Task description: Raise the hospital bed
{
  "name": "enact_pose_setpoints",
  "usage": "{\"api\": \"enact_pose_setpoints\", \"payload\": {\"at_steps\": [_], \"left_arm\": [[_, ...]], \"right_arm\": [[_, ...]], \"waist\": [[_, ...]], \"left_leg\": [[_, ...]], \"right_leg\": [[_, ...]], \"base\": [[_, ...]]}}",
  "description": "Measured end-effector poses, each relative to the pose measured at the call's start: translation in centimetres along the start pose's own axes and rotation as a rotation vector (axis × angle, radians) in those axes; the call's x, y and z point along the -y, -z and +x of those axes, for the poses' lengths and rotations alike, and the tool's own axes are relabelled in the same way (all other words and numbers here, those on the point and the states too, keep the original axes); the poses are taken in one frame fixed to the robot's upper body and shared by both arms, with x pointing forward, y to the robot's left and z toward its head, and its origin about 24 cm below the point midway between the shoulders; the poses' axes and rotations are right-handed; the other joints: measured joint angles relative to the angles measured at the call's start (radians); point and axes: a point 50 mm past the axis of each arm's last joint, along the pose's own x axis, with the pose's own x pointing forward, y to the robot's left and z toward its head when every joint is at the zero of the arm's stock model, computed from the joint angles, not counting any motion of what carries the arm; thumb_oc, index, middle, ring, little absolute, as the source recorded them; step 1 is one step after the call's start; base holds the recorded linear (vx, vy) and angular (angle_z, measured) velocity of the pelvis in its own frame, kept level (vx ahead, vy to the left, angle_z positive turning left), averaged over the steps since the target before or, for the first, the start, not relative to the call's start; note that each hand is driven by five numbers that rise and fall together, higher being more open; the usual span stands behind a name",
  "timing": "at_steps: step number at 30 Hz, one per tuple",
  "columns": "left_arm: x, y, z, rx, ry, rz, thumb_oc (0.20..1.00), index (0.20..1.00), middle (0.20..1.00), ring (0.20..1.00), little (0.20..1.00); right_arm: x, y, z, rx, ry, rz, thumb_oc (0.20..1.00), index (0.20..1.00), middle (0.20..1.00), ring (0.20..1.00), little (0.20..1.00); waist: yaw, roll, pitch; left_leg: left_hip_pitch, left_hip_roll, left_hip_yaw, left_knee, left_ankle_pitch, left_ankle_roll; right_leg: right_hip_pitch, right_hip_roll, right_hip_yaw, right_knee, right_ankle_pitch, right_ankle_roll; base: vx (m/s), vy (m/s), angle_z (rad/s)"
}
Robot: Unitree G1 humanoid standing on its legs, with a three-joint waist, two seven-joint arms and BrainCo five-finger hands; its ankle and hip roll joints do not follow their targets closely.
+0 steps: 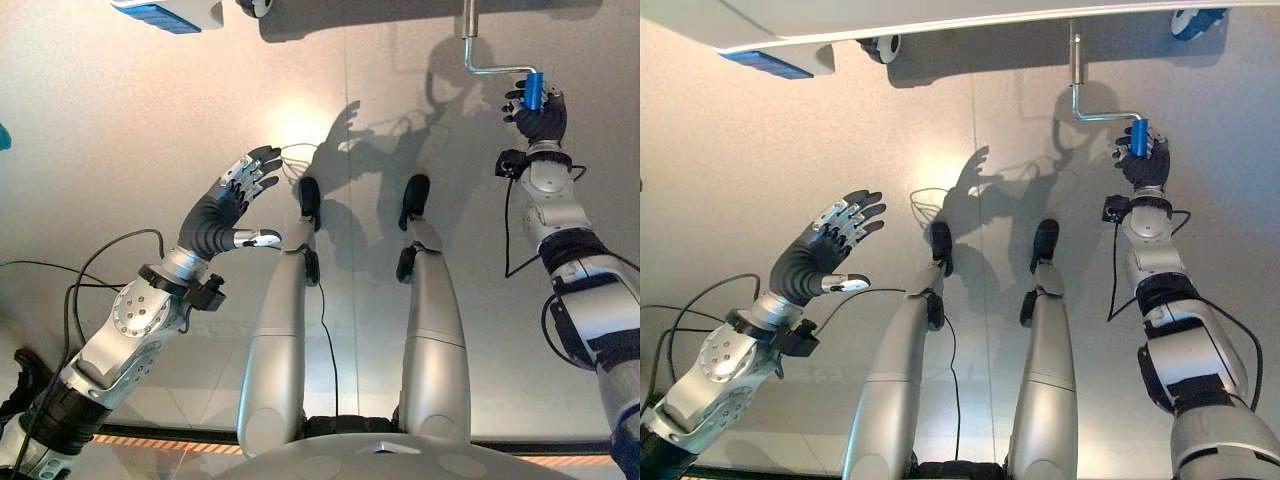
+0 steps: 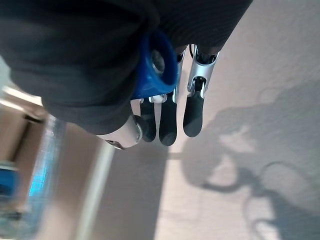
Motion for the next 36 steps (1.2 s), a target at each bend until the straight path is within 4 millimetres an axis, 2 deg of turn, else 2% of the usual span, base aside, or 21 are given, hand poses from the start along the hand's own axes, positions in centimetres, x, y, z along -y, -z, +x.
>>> {"api": "enact_pose_setpoints", "payload": {"at_steps": [12, 20, 30, 32, 36], "left_arm": [[0.1, -1.3, 1.8, 0.079, 0.036, 0.020, 1.000, 1.000, 1.000, 1.000, 1.000], [0.1, -1.5, 2.5, 0.119, 0.016, 0.000, 1.000, 1.000, 1.000, 1.000, 1.000], [-0.6, -1.9, 3.0, 0.166, -0.066, -0.015, 1.000, 1.000, 1.000, 1.000, 1.000], [-1.0, -2.1, 3.0, 0.176, -0.089, -0.011, 1.000, 1.000, 1.000, 1.000, 1.000], [-1.2, -2.3, 3.0, 0.190, -0.109, -0.010, 1.000, 1.000, 1.000, 1.000, 1.000]], "right_arm": [[2.4, 1.7, 0.4, -0.158, 0.069, -0.134, 0.200, 0.200, 0.200, 0.200, 0.200], [2.6, 2.2, 0.3, -0.206, 0.078, -0.181, 0.200, 0.200, 0.200, 0.200, 0.200], [0.2, 1.4, 0.4, -0.219, 0.040, -0.197, 0.200, 0.200, 0.200, 0.200, 0.200], [-0.7, 1.4, 0.3, -0.231, 0.020, -0.198, 0.200, 0.200, 0.200, 0.200, 0.200], [-0.9, 1.4, 0.3, -0.242, 0.017, -0.206, 0.200, 0.200, 0.200, 0.200, 0.200]], "waist": [[0.073, 0.015, 0.000], [0.098, 0.036, -0.003], [0.101, 0.054, -0.005], [0.103, 0.061, -0.007], [0.120, 0.065, -0.007]], "left_leg": [[-0.022, -0.010, -0.031, 0.014, 0.004, -0.005], [-0.053, -0.011, -0.072, 0.037, 0.007, -0.024], [-0.074, -0.010, -0.090, 0.051, 0.006, -0.042], [-0.083, -0.006, -0.105, 0.052, 0.010, -0.049], [-0.089, -0.004, -0.111, 0.052, 0.014, -0.055]], "right_leg": [[-0.014, -0.013, -0.028, 0.036, -0.021, -0.006], [-0.043, -0.020, -0.055, 0.100, -0.059, -0.029], [-0.071, -0.021, -0.072, 0.145, -0.085, -0.049], [-0.076, -0.019, -0.088, 0.152, -0.087, -0.051], [-0.084, -0.017, -0.092, 0.164, -0.091, -0.058]], "base": [[0.01, 0.009, 0.06], [0.01, 0.024, 0.09], [0.01, 0.041, 0.03], [0.01, 0.038, 0.07], [0.01, 0.039, 0.02]]}}
